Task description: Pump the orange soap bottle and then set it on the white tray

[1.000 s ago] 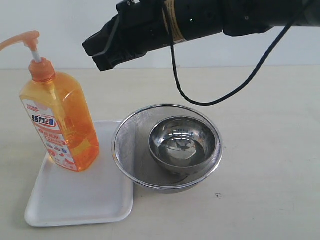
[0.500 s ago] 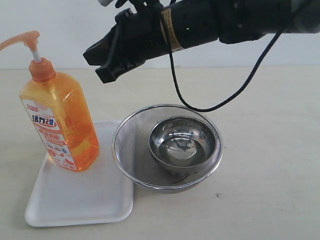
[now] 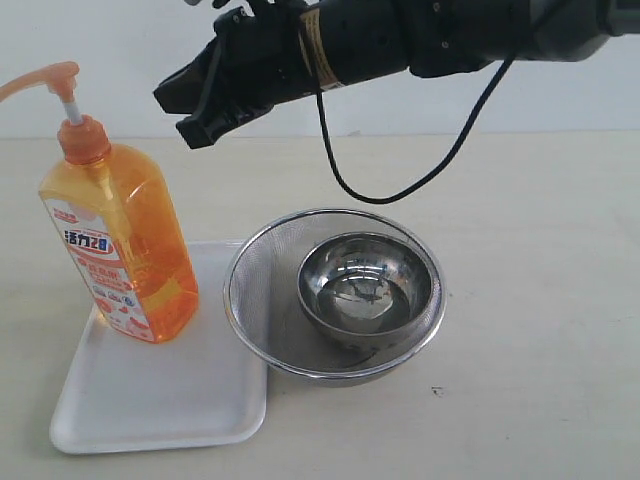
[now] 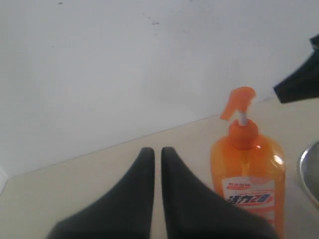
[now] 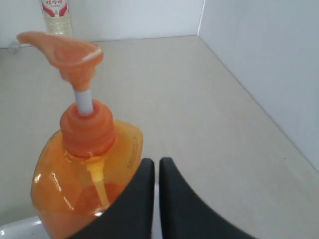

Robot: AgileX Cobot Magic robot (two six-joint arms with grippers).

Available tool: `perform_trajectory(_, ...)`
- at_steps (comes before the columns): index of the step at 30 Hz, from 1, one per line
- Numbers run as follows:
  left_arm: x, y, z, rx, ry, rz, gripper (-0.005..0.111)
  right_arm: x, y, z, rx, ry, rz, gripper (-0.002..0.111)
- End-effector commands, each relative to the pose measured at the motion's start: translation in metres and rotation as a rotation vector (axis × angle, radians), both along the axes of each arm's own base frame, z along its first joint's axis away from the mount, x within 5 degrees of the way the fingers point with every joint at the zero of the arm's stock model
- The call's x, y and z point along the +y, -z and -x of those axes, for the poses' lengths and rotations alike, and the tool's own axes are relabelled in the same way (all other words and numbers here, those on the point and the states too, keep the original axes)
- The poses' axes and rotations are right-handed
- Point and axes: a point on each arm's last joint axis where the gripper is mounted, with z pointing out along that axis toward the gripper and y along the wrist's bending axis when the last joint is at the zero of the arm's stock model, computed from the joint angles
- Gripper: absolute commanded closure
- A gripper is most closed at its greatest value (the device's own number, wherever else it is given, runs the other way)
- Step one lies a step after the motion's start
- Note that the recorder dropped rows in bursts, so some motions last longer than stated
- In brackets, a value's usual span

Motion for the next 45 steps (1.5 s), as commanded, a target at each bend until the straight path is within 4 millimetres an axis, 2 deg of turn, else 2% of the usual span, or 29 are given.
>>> perform_trajectory(1, -0.021, 0.004, 0.006, 0.014, 0.264, -0.077, 0.102, -0.003, 0.004, -0.008, 0.03, 0.011, -0.008, 0.108)
perform_trajectory(4, -0.032, 0.005, 0.011, -0.006, 0.407, -0.146, 0.102, -0.009, 0.009, -0.013, 0.074, 0.009, -0.014, 0.108)
perform_trajectory(6, -0.034, 0.007, 0.013, -0.036, 0.471, -0.311, 0.102, -0.011, 0.013, -0.015, 0.094, -0.004, -0.014, 0.108)
perform_trajectory(8, -0.032, 0.011, 0.013, -0.04, 0.498, -0.481, 0.102, -0.013, 0.013, -0.015, 0.115, -0.014, -0.021, 0.108)
perform_trajectory(10, -0.027, 0.014, 0.012, -0.004, 0.461, -0.533, 0.102, -0.016, 0.013, -0.017, 0.136, -0.011, -0.027, 0.108)
perform_trajectory(13, -0.008, 0.015, 0.006, 0.102, 0.198, -0.349, 0.102, -0.018, 0.013, -0.018, 0.137, -0.01, -0.028, 0.108)
perform_trajectory(15, 0.012, 0.013, 0.003, 0.13, -0.079, -0.195, 0.102, -0.018, 0.013, -0.018, 0.137, -0.01, -0.028, 0.108)
perform_trajectory(17, 0.033, 0.009, 0.005, 0.088, -0.373, 0.015, 0.102, -0.018, 0.013, -0.018, 0.137, -0.008, -0.028, 0.108)
perform_trajectory(18, 0.037, 0.004, 0.005, 0.023, -0.43, 0.082, 0.102, -0.018, 0.013, -0.018, 0.136, -0.006, -0.028, 0.108)
perform_trajectory(20, 0.04, -0.001, 0.005, -0.028, -0.455, 0.085, 0.102, -0.018, 0.013, -0.018, 0.136, -0.006, -0.028, 0.108)
perform_trajectory(22, 0.04, -0.001, 0.005, -0.031, -0.454, 0.061, 0.102, -0.018, 0.013, -0.018, 0.132, -0.008, -0.027, 0.108)
perform_trajectory(23, 0.038, -0.003, 0.004, -0.041, -0.412, -0.007, 0.102, -0.018, 0.013, -0.018, 0.132, -0.008, -0.027, 0.108)
perform_trajectory(24, 0.032, -0.005, 0.002, -0.057, -0.329, -0.124, 0.102, -0.018, 0.013, -0.018, 0.132, -0.008, -0.027, 0.108)
perform_trajectory(25, 0.02, -0.006, 0.0, -0.08, -0.163, -0.342, 0.102, -0.018, 0.013, -0.018, 0.134, -0.012, -0.027, 0.108)
perform_trajectory(26, 0.014, -0.006, -0.001, -0.089, -0.078, -0.439, 0.102, -0.018, 0.013, -0.018, 0.134, -0.014, -0.028, 0.108)
perform_trajectory(29, -0.001, -0.002, 0.001, -0.103, 0.127, -0.604, 0.102, -0.018, 0.012, -0.017, 0.137, -0.022, -0.029, 0.108)
perform_trajectory(30, -0.012, 0.0, 0.003, -0.136, 0.265, -0.667, 0.102, -0.018, 0.012, -0.017, 0.137, -0.022, -0.029, 0.108)
perform_trajectory(33, -0.024, 0.006, 0.009, -0.165, 0.459, -0.849, 0.102, -0.018, 0.012, -0.017, 0.142, -0.02, -0.03, 0.108)
perform_trajectory(34, -0.021, 0.015, 0.009, -0.091, 0.494, -0.987, 0.102, -0.018, 0.012, -0.017, 0.144, -0.019, -0.031, 0.108)
perform_trajectory(35, -0.012, 0.026, 0.007, 0.072, 0.466, -1.093, 0.102, -0.018, 0.012, -0.016, 0.15, -0.022, -0.032, 0.108)
perform_trajectory(37, 0.009, 0.042, -0.001, 0.343, 0.257, -1.261, 0.102, -0.018, 0.012, -0.016, 0.153, -0.021, -0.033, 0.108)
perform_trajectory(39, 0.014, 0.052, -0.01, 0.332, 0.024, -1.178, 0.102, -0.018, 0.012, -0.016, 0.154, -0.02, -0.033, 0.108)
perform_trajectory(43, 0.018, 0.052, -0.01, 0.288, -0.123, -0.935, 0.102, -0.018, 0.012, -0.016, 0.178, -0.012, -0.039, 0.108)
perform_trajectory(45, 0.008, 0.043, -0.007, 0.144, 0.006, -0.8, 0.102, -0.017, 0.012, -0.015, 0.184, -0.03, -0.041, 0.108)
